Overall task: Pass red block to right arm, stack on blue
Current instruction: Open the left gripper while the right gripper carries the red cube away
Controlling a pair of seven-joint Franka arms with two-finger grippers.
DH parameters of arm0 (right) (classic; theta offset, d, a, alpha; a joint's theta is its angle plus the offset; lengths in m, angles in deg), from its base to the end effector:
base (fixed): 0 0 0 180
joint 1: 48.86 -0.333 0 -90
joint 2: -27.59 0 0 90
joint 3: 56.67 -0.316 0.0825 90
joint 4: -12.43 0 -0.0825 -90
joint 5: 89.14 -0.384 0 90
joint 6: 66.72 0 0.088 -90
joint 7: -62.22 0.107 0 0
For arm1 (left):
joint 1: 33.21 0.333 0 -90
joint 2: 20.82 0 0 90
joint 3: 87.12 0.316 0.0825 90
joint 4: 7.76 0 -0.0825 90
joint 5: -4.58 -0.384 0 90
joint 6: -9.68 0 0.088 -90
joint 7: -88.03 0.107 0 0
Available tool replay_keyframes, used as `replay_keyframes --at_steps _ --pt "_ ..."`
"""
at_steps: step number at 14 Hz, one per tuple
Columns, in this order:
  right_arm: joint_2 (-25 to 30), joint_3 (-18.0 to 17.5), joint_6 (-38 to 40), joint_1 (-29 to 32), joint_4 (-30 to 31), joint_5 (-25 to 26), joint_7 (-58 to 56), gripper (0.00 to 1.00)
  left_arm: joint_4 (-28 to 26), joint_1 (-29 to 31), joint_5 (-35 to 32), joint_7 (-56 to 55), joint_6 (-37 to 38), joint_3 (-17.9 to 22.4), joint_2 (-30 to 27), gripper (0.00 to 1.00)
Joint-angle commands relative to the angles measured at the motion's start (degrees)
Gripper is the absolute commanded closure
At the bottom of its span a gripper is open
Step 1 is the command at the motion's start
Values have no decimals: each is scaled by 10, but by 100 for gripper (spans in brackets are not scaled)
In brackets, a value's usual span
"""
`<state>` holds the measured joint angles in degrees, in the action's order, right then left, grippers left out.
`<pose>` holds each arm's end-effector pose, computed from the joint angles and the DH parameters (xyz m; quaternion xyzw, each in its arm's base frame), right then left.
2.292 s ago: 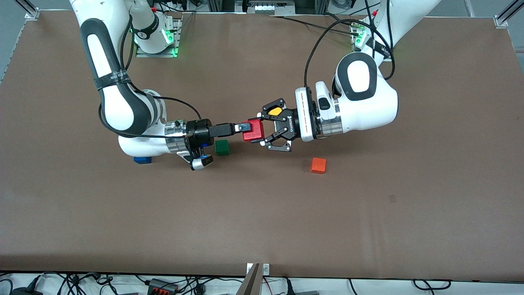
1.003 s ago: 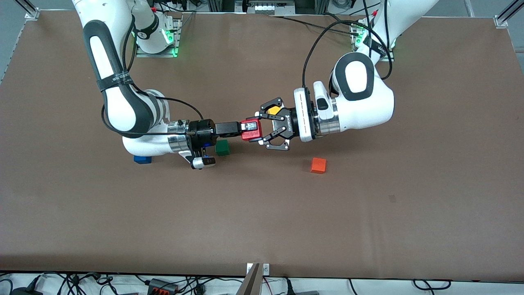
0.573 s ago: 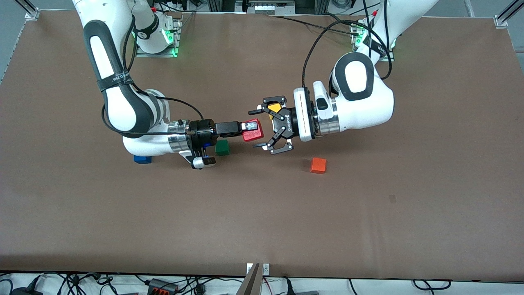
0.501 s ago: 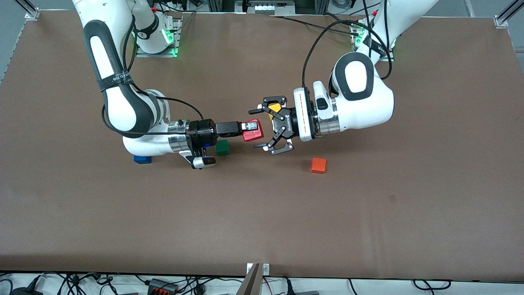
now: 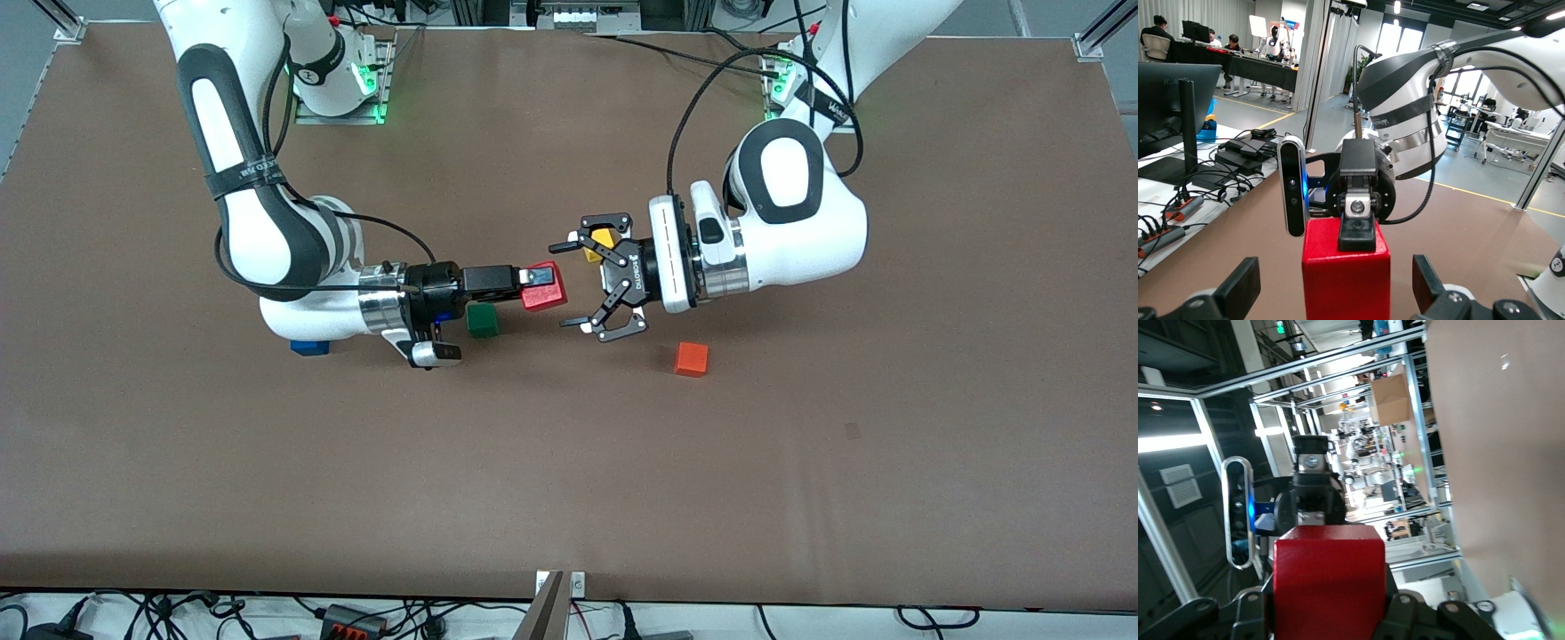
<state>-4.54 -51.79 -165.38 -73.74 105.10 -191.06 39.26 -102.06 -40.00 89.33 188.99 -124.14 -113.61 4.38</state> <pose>0.6182 0.3323 0.3592 -0.6926 0.0348 0.1217 0.7102 0.6004 -0.3595 0.4278 0.6396 -0.4545 0.4098 0.4652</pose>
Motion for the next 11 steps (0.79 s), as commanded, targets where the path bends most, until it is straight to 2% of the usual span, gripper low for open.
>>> replay_keyframes --at_steps 1,4,7,11 --pt "1 -2 4 25 -3 64 -7 100 -9 13 14 24 28 -1 -11 0" --pt "7 -1 9 56 -3 162 -2 100 -6 27 -35 0 42 0 -12 0" --pt "8 1 9 81 -2 275 2 100 12 48 -179 -57 88 1 -12 0" --pt "15 17 1 93 -1 451 23 100 32 55 -362 -223 185 3 -20 0"
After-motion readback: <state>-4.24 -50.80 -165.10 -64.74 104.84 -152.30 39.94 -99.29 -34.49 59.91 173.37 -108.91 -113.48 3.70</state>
